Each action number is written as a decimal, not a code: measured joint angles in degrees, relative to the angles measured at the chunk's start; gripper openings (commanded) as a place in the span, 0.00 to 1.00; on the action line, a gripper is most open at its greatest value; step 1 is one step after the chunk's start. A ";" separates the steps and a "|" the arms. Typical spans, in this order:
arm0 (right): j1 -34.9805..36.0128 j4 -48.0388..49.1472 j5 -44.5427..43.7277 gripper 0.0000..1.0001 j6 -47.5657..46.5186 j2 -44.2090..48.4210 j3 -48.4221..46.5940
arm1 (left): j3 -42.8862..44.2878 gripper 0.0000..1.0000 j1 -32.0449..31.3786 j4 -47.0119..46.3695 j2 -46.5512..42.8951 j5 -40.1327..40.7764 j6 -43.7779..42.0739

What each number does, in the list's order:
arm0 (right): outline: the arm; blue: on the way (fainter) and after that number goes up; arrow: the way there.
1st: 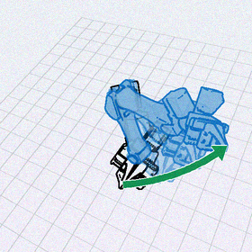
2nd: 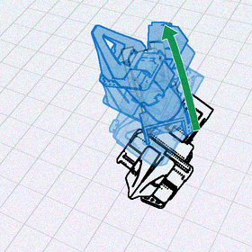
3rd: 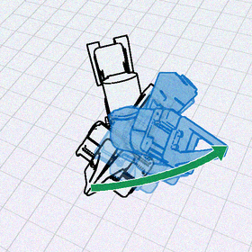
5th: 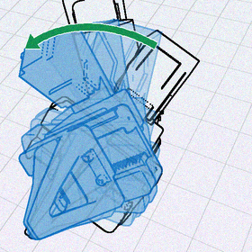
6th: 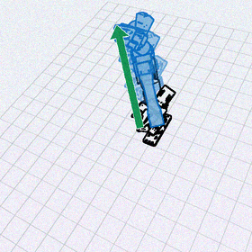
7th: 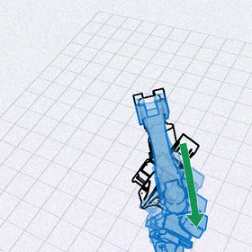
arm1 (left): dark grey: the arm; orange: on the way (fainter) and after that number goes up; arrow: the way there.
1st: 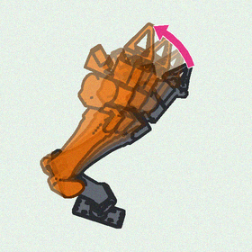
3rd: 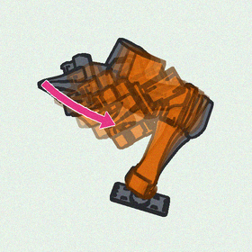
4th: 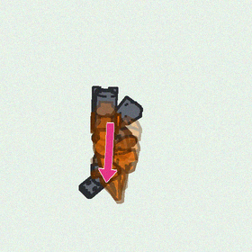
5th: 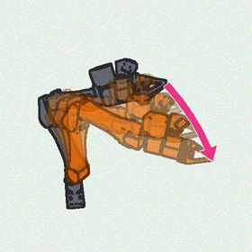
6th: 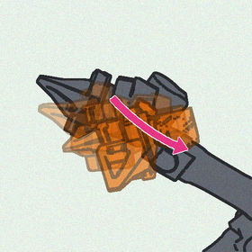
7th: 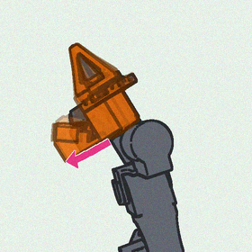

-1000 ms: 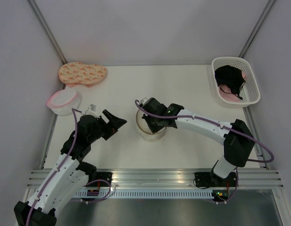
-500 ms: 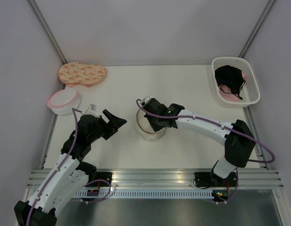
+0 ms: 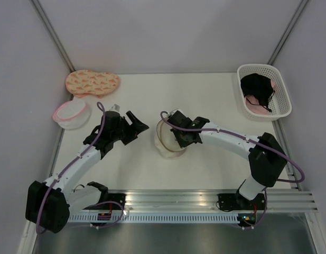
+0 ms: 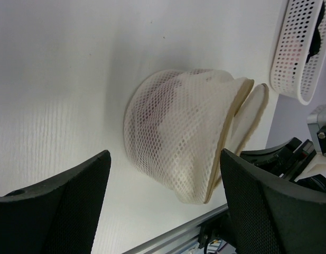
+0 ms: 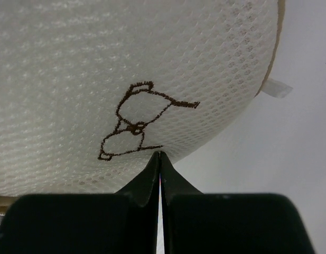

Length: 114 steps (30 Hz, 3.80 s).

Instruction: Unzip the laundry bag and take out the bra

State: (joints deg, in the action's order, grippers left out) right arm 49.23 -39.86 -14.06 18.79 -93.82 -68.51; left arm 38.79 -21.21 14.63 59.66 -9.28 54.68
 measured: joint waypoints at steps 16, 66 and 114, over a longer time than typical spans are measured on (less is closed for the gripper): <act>-3.10 2.21 0.00 0.01 0.17 -1.99 1.66 | 2.91 0.77 -0.55 -11.85 4.85 -3.08 -2.73; 5.16 0.81 4.15 0.50 2.10 6.21 -11.45 | 5.53 0.02 -8.50 -23.06 21.81 -21.51 -7.74; 2.99 -0.50 -1.79 0.98 6.34 16.81 -1.14 | -5.25 0.02 -8.50 -11.15 7.06 -16.28 -9.57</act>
State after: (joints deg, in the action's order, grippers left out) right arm 52.23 -40.36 -15.86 25.12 -77.01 -69.65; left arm 33.54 -29.71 3.49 66.72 -25.56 45.10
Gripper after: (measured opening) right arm 0.979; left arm 0.025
